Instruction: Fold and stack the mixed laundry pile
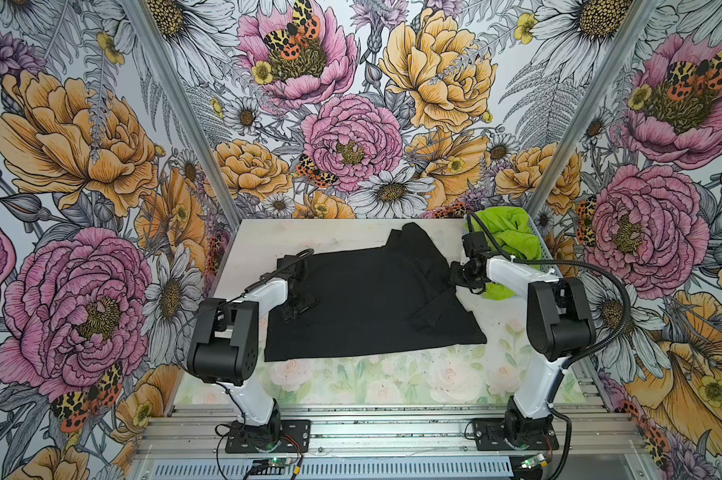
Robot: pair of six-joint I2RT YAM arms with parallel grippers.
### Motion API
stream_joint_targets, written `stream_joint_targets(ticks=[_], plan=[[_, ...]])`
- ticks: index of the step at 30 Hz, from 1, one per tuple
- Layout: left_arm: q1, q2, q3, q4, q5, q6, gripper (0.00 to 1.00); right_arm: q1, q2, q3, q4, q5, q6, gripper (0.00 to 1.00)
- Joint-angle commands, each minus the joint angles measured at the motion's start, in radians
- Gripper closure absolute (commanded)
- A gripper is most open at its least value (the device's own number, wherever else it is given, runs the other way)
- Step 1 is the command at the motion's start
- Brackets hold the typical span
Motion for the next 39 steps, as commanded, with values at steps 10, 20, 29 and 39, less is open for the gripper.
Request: stream_joint_targets(ticks=[10,20,29,39], plan=[[0.125,0.13,0.033,-0.101,-0.043,0.187,0.4,0.001,0.007,0.068,-0.012,-0.034,-0.04,0.54],[0.043,0.219,0.189,-0.218,-0.178,0.226,0.5,0.015,-0.014,0.041,-0.042,-0.004,-0.065,0.54],[0.061,0.306,0.312,-0.366,-0.266,0.329,0.68,0.015,-0.043,0.019,-0.044,-0.019,-0.06,0.53],[0.114,0.382,0.376,-0.389,-0.231,0.38,0.77,0.015,-0.047,0.014,-0.043,-0.038,-0.072,0.52]])
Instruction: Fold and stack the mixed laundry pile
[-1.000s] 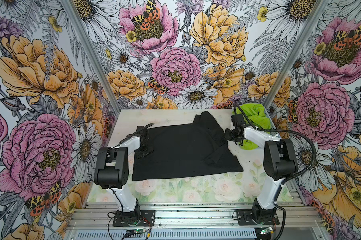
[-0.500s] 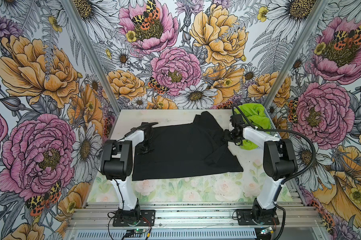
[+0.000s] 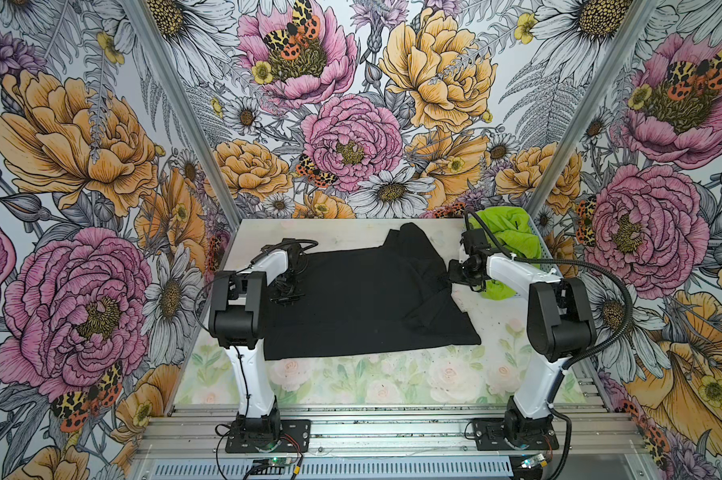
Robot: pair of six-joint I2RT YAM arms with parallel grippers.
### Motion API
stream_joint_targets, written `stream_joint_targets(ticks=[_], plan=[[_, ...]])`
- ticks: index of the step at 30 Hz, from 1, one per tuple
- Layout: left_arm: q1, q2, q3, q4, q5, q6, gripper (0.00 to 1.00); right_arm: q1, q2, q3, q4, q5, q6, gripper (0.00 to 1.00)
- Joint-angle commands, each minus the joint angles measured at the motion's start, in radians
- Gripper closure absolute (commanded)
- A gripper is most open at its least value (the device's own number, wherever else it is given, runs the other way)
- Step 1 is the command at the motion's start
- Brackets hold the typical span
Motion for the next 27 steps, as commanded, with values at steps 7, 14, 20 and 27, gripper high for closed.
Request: stream_joint_targets(ticks=[7,14,20,27], plan=[[0.051,0.104,-0.007,-0.014,-0.065,0.018,0.77,0.021,-0.03,-0.012,-0.001,-0.039,-0.022,0.51],[0.049,0.101,-0.011,-0.012,-0.068,0.011,0.77,0.038,0.045,0.008,-0.008,-0.008,-0.003,0.57],[0.049,0.101,-0.011,-0.012,-0.065,0.018,0.77,0.037,0.096,0.014,-0.041,0.093,-0.004,0.71],[0.05,0.102,-0.009,-0.01,-0.06,0.028,0.77,0.002,0.034,0.012,-0.071,0.34,0.003,0.83]])
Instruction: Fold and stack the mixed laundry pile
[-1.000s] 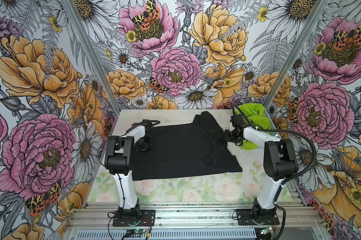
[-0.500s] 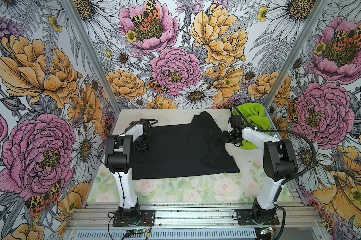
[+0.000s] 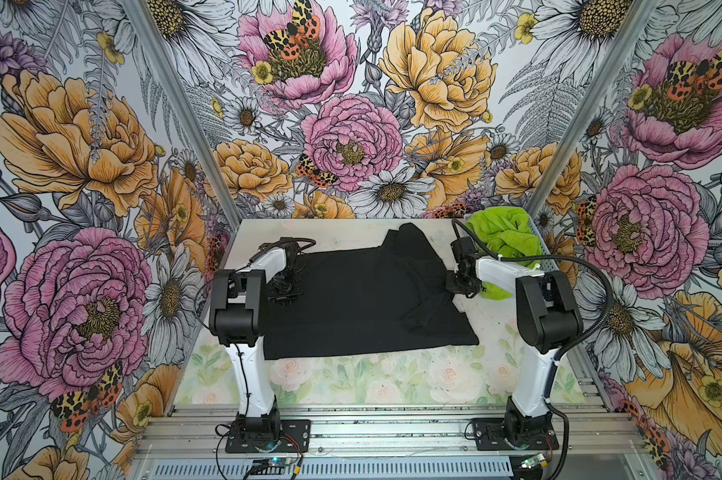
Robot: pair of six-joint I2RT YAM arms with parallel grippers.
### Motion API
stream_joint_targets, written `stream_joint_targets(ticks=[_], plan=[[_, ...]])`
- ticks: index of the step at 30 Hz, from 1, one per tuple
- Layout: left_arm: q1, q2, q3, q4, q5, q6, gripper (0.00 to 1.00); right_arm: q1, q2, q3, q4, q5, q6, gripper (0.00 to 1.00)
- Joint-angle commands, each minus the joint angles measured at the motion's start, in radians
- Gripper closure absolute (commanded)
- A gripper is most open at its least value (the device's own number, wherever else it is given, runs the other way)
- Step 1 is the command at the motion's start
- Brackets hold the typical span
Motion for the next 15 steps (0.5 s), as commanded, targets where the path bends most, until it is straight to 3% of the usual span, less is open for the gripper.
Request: stream_joint_targets(ticks=[1,7,12,15], plan=[[0.037,0.082,-0.04,0.018,-0.064,0.023,0.77,-0.031,-0.059,0.021,-0.02,0.157,0.002,0.84],[0.037,0.082,-0.039,0.017,-0.06,0.031,0.77,-0.057,-0.049,0.07,-0.041,0.179,-0.021,0.84],[0.035,0.083,-0.039,0.018,-0.059,0.037,0.77,-0.059,-0.048,0.111,-0.071,0.133,-0.05,0.62],[0.036,0.083,-0.04,0.019,-0.06,0.041,0.77,-0.055,-0.099,0.104,-0.105,0.086,-0.05,0.57]])
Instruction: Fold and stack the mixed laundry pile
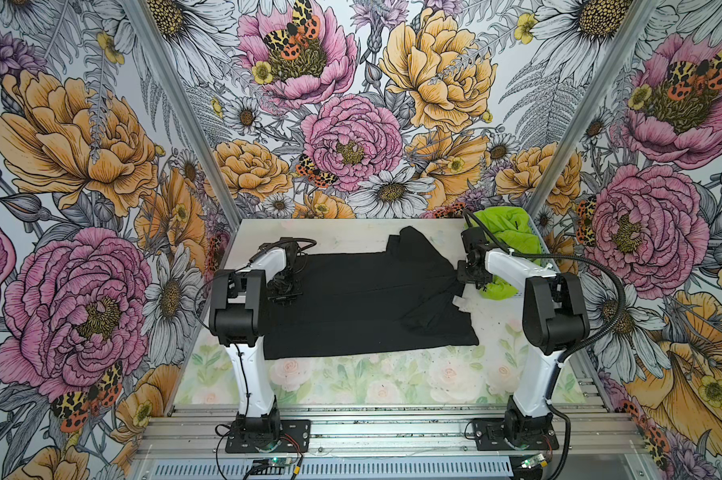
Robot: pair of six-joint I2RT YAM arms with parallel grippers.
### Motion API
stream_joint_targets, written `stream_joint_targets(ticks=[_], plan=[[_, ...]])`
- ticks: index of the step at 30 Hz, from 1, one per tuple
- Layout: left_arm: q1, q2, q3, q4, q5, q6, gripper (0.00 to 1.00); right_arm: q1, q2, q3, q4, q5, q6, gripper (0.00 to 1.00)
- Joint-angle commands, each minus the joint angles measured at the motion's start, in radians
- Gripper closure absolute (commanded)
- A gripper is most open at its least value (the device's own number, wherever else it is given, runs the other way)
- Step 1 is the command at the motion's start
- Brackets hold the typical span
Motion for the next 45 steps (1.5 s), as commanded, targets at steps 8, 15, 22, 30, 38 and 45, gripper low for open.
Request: stream_joint_targets(ticks=[8,15,22,30,38,45], plan=[[0.034,0.08,-0.046,0.02,-0.055,0.03,0.76,0.028,-0.211,-0.155,-0.074,-0.129,0.042,0.54],[0.033,0.083,-0.044,0.02,-0.05,0.046,0.75,0.059,-0.249,-0.254,-0.022,-0.14,0.072,0.48],[0.038,0.089,-0.036,0.019,-0.028,0.064,0.75,0.061,-0.15,-0.239,0.0,-0.177,0.103,0.56],[0.046,0.109,-0.005,0.016,-0.012,0.076,0.76,0.064,-0.025,-0.162,0.01,-0.168,0.045,0.59],[0.046,0.128,0.026,0.007,-0.013,0.084,0.76,0.03,-0.018,-0.125,-0.153,0.06,-0.01,0.65],[0.045,0.139,0.045,0.002,-0.016,0.097,0.77,-0.002,-0.132,-0.14,-0.152,-0.023,-0.013,0.59]])
